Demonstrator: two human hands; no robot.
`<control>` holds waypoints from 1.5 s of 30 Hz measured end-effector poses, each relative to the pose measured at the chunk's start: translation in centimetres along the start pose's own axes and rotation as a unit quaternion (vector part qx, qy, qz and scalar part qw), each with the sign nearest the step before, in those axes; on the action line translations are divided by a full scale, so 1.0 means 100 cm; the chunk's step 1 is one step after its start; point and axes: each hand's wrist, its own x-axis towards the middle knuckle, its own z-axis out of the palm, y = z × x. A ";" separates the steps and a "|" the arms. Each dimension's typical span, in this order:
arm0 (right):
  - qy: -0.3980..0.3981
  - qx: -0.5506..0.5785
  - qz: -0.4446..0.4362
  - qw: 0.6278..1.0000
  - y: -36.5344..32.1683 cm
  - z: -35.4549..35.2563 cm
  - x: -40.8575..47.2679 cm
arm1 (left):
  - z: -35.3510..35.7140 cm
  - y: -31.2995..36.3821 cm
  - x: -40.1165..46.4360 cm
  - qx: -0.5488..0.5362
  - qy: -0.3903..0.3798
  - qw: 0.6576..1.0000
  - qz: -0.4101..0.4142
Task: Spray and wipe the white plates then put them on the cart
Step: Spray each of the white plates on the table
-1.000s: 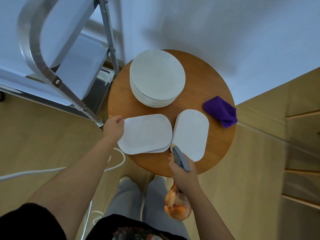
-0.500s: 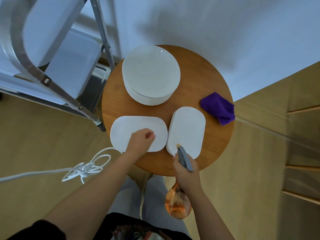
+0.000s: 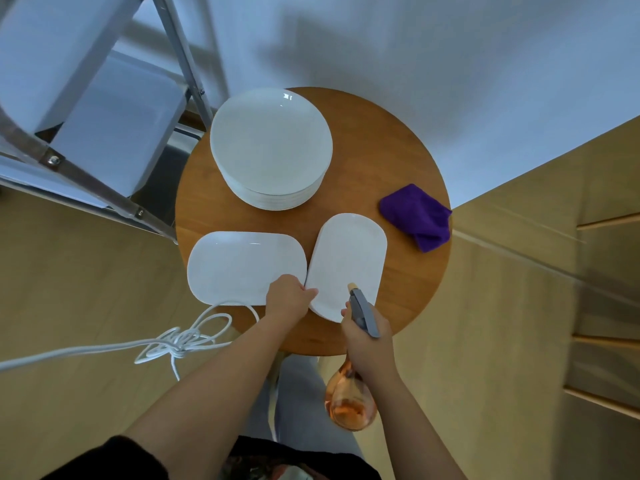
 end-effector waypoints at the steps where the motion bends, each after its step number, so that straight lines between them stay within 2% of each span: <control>1: -0.006 0.000 0.003 1.000 0.000 -0.002 0.002 | 0.001 0.003 0.000 0.006 0.003 1.000 -0.003; 4: -0.021 -0.002 0.006 1.000 -0.002 -0.007 0.008 | 0.005 0.015 -0.001 0.009 -0.003 1.000 -0.021; 19: -0.055 -0.014 -0.014 0.998 -0.005 -0.028 0.030 | 0.022 0.030 -0.010 0.027 0.109 0.993 -0.020; 26: -0.058 -0.022 -0.022 0.998 -0.003 -0.035 0.037 | 0.017 0.030 -0.012 0.045 0.113 0.991 -0.061; 33: -0.059 -0.021 -0.019 0.998 -0.002 -0.037 0.036 | 0.010 0.026 -0.010 0.023 0.091 0.995 -0.045; 36: -0.060 -0.018 -0.025 0.998 -0.004 -0.037 0.035 | 0.003 0.028 -0.010 -0.065 0.109 0.992 -0.010; 39: -0.056 -0.013 -0.028 0.998 -0.010 -0.036 0.034 | -0.008 0.033 -0.012 -0.204 0.140 0.969 0.021; 42: -0.040 -0.013 -0.052 0.998 -0.017 -0.033 0.031 | -0.026 0.040 -0.014 -0.345 0.128 0.929 0.032; 45: -0.016 -0.003 -0.077 0.997 -0.024 -0.029 0.028 | -0.041 0.038 -0.017 -0.489 0.045 0.871 0.002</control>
